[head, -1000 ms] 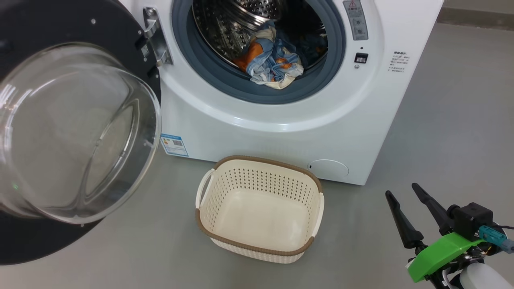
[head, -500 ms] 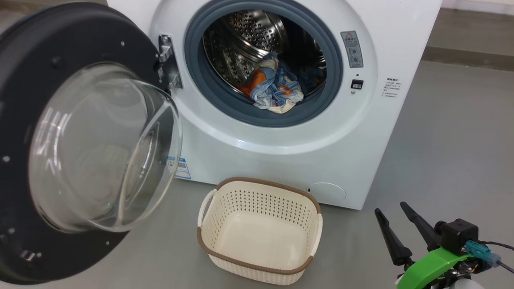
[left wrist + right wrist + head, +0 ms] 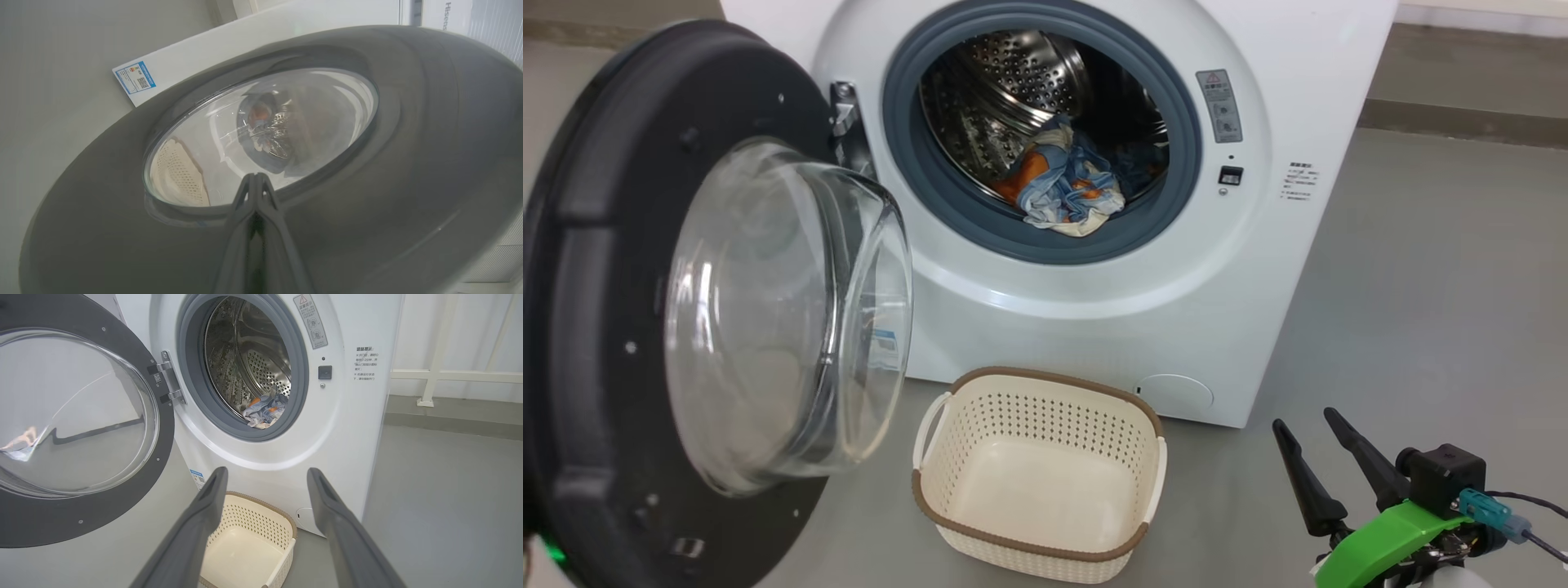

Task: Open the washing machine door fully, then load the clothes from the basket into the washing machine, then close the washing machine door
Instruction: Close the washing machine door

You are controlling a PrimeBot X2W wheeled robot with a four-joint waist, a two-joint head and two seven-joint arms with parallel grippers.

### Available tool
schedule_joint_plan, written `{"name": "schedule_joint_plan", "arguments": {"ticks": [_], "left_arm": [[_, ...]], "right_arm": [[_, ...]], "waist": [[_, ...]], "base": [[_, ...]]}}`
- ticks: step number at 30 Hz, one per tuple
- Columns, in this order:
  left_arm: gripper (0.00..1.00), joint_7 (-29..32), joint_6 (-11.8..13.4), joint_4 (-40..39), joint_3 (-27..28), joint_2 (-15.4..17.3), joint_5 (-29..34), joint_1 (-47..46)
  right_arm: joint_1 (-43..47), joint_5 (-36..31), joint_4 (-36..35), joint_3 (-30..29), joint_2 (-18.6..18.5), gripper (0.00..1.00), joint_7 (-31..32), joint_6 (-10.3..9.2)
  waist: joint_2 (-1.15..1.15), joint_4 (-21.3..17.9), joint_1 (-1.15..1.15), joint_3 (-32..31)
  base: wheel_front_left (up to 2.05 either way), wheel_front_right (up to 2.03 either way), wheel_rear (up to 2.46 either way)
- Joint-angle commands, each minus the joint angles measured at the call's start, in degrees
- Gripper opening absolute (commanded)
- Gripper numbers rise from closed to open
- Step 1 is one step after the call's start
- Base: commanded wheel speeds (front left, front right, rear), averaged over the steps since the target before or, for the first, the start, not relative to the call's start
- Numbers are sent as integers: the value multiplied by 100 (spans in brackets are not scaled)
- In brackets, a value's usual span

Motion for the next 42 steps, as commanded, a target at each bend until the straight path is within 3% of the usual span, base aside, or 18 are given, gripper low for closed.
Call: {"name": "schedule_joint_plan", "arguments": {"ticks": [1,10,22,28,42], "left_arm": [[0,184,71,-409,75,102,-114,50],[0,649,676,-1774,32,-298,-474,606],[0,1000,1212,-3134,-456,-693,-505,937],[0,720,1205,-3180,-595,-936,-352,749],[0,38,860,-2700,-564,-1273,-123,253]], "right_arm": [[-47,67,-138,33,-38,100,-47,43],[-72,62,-149,-59,100,100,-47,43],[-105,30,-158,-163,227,100,-47,43],[-162,18,-161,-174,251,100,-47,43],[-224,15,-160,-174,188,100,-47,43]], "waist": [[0,-72,0,22],[0,-340,0,46],[0,-903,0,47],[0,-1290,0,71],[0,-2209,0,136]], "base": [[0,0,0],[0,0,0],[0,0,0],[0,0,0],[0,0,0]]}}
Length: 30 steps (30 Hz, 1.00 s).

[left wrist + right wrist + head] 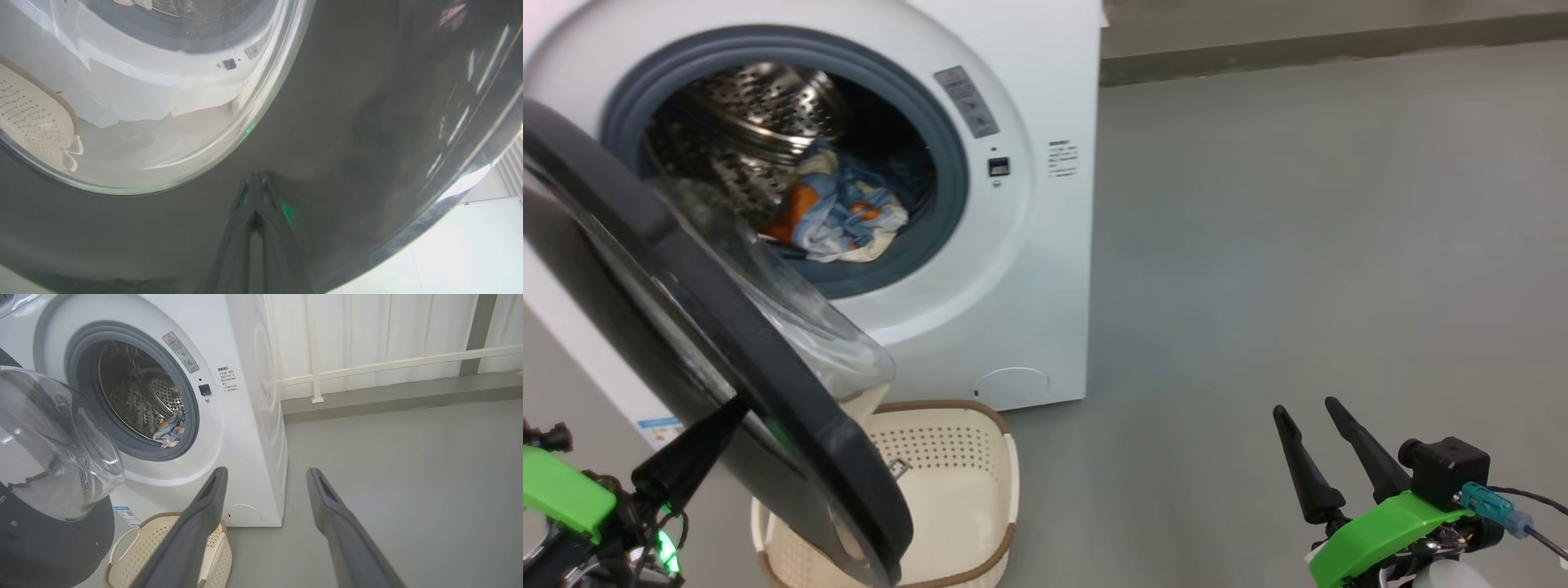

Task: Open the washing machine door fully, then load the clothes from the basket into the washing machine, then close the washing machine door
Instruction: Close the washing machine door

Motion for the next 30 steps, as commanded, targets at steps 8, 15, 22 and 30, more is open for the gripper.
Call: {"name": "schedule_joint_plan", "arguments": {"ticks": [8,15,22,30], "left_arm": [[0,-73,-226,60,157,59,24,-460],[0,-112,-234,131,80,-6,79,-545],[0,-162,-274,130,84,2,144,-520],[100,-208,-271,-92,100,108,298,-417]], "right_arm": [[-207,41,-142,90,-123,100,-47,42],[-200,19,-134,43,-99,100,-47,42],[-174,10,-126,45,-77,100,-47,42],[-120,6,-127,7,-89,100,-47,42]], "waist": [[0,-386,0,53],[0,-259,0,15],[0,-98,0,-70],[0,108,0,-166]], "base": [[0,0,0],[0,0,0],[0,0,0],[0,0,0]]}}
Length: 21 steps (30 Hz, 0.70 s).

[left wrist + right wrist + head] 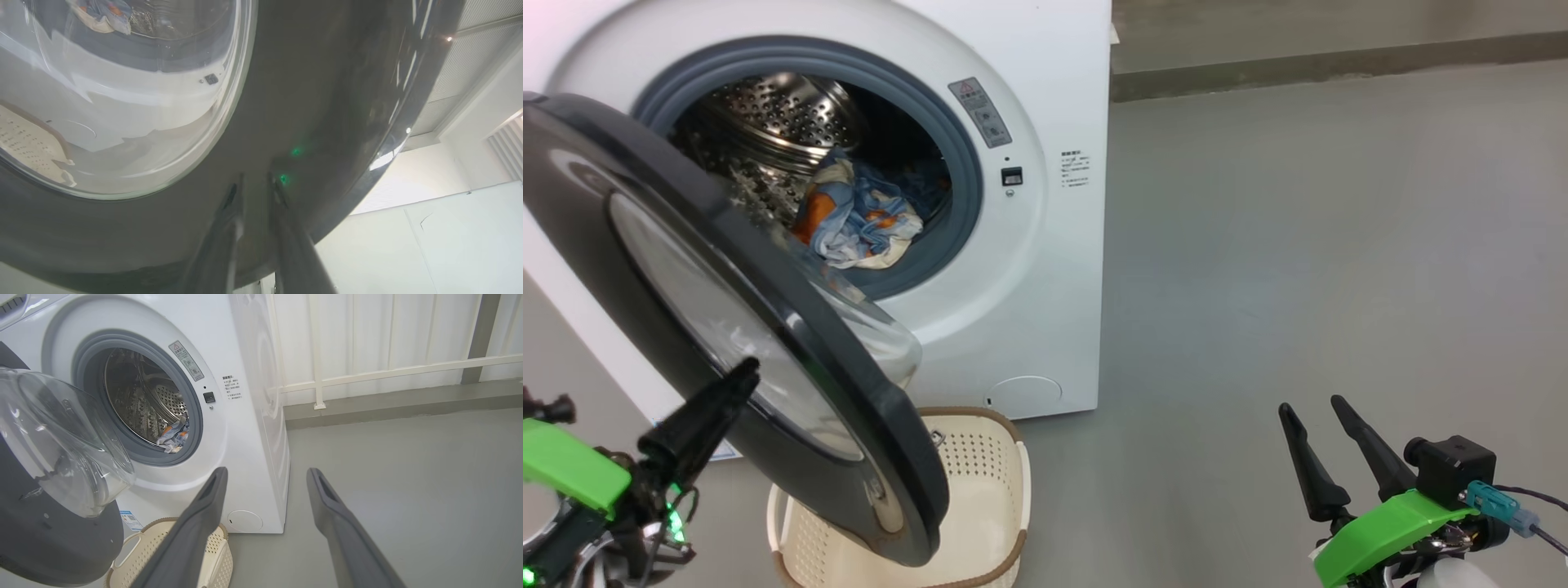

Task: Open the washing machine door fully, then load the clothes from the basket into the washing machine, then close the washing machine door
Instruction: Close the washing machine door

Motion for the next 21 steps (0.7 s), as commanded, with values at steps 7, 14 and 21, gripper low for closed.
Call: {"name": "schedule_joint_plan", "arguments": {"ticks": [7,14,21], "left_arm": [[100,-424,-263,-378,303,543,653,29],[100,-1431,-807,-534,185,859,1930,272],[100,-2536,-1004,-587,-24,986,2920,493]], "right_arm": [[-72,-5,-139,26,-43,100,-47,43],[-37,-4,-152,-11,-52,100,-47,43],[-7,7,-173,-21,-83,100,-47,43]], "waist": [[0,198,0,-88],[0,282,0,-144],[0,313,0,-191]], "base": [[0,0,0],[0,0,0],[0,0,0]]}}
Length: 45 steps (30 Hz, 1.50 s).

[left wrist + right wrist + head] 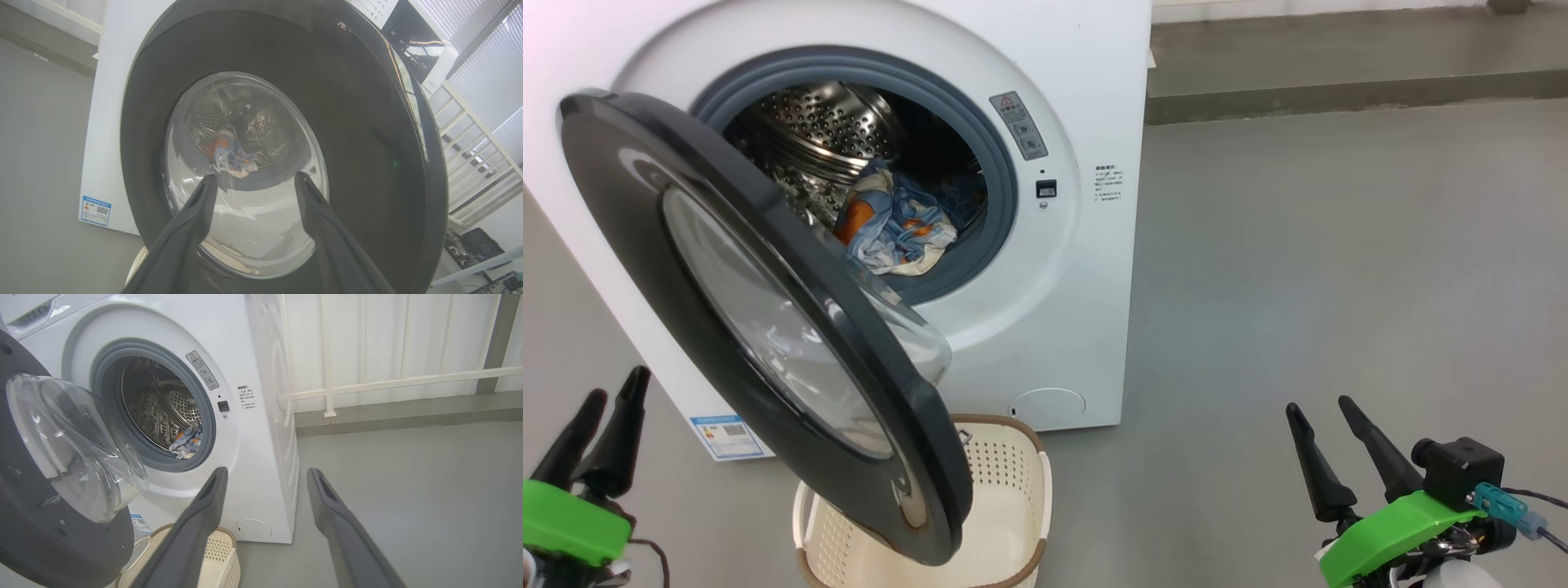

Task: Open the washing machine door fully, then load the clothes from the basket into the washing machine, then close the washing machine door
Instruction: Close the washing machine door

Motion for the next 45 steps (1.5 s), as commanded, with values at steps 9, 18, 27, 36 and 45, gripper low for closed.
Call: {"name": "schedule_joint_plan", "arguments": {"ticks": [9,18,27,36,45], "left_arm": [[100,-1878,-85,-83,-415,507,1326,209],[100,-2931,-87,241,-752,625,2068,484],[100,-3415,-20,588,-959,543,2452,607],[100,-3537,10,791,-1075,456,2504,562],[100,-3557,53,848,-1125,442,2510,551]], "right_arm": [[-10,-1,-193,52,-94,100,-47,42],[8,-8,-215,19,-83,100,-47,42],[7,-21,-226,-25,-107,100,-47,42],[-15,-28,-219,-13,-139,100,-47,42],[-20,-10,-215,10,-156,100,-47,42]], "waist": [[0,13,0,-43],[0,-7,0,-34],[0,29,0,-8],[0,81,0,-1],[0,79,0,-17]], "base": [[0,0,0],[0,0,0],[0,0,0],[0,0,0],[0,0,0]]}}
